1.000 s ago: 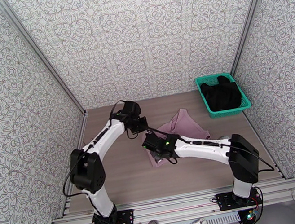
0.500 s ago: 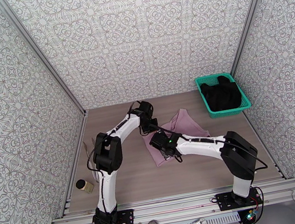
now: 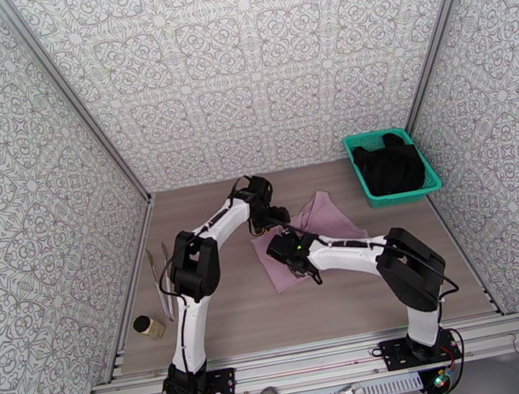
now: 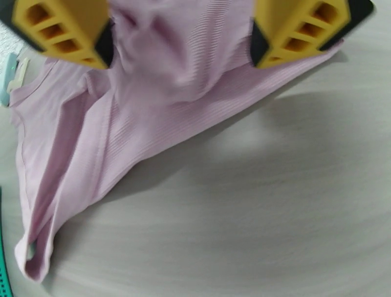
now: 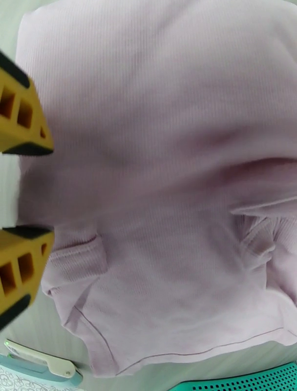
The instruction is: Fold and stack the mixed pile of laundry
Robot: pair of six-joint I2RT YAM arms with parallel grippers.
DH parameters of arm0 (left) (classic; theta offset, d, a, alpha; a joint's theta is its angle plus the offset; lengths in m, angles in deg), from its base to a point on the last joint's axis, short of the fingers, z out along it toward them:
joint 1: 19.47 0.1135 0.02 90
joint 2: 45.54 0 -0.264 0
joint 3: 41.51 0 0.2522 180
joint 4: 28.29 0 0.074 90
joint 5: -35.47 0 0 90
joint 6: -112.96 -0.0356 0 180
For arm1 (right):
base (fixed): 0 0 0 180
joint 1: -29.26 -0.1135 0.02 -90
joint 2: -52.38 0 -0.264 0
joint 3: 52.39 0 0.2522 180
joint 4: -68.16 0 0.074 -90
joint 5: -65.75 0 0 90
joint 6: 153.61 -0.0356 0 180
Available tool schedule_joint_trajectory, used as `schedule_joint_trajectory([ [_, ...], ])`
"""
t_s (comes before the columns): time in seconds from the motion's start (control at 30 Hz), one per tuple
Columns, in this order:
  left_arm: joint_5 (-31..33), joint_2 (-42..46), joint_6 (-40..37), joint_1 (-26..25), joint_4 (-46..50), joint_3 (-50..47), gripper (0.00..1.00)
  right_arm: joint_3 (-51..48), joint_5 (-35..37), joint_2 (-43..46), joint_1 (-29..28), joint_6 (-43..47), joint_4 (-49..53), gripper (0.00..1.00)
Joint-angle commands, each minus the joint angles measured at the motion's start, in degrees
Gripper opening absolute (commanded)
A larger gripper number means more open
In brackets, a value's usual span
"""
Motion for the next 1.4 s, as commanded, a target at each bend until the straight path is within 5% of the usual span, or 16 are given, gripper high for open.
schedule_joint_trajectory([
  [0.0, 0.3, 7.5, -1.1, -0.3, -2.0, 0.7, 0.9, -1.2, 1.8, 6.6, 0.5, -0.9, 1.0, 0.47],
  [0.2, 8.0, 22.0, -2.1, 1.1, -2.6, -8.8, 0.88, -0.8, -6.0, 11.4, 2.8, 2.5, -4.3, 0.38],
  [0.27, 9.7, 26.6, -1.4, 2.1, -2.4, -14.0, 0.74, -1.6, -11.3, 11.9, 4.4, 2.7, -8.4, 0.36],
  [0.43, 7.9, 31.1, 0.4, 5.1, -5.3, -27.0, 0.05, -2.9, -18.9, 9.4, 6.3, 3.0, -14.4, 0.24],
  [0.47, 6.7, 30.9, 1.0, 5.3, -6.7, -28.4, 0.0, -2.6, -19.8, 8.1, 6.3, 3.4, -14.3, 0.2],
  [0.8, 2.7, 21.4, 7.1, -0.3, -17.6, -31.1, 0.0, -6.5, -19.9, 2.0, 6.4, 3.9, -14.9, 0.05],
  [1.17, 5.6, 8.2, 7.8, -0.4, -14.6, -29.0, 0.0, -10.1, -27.6, -1.3, 4.6, 1.6, -16.3, 0.0],
  [1.37, 5.2, -0.3, 3.7, 1.9, -9.2, -17.3, 0.0, -3.7, -32.5, -2.9, 1.9, -0.5, -13.8, 0.0],
])
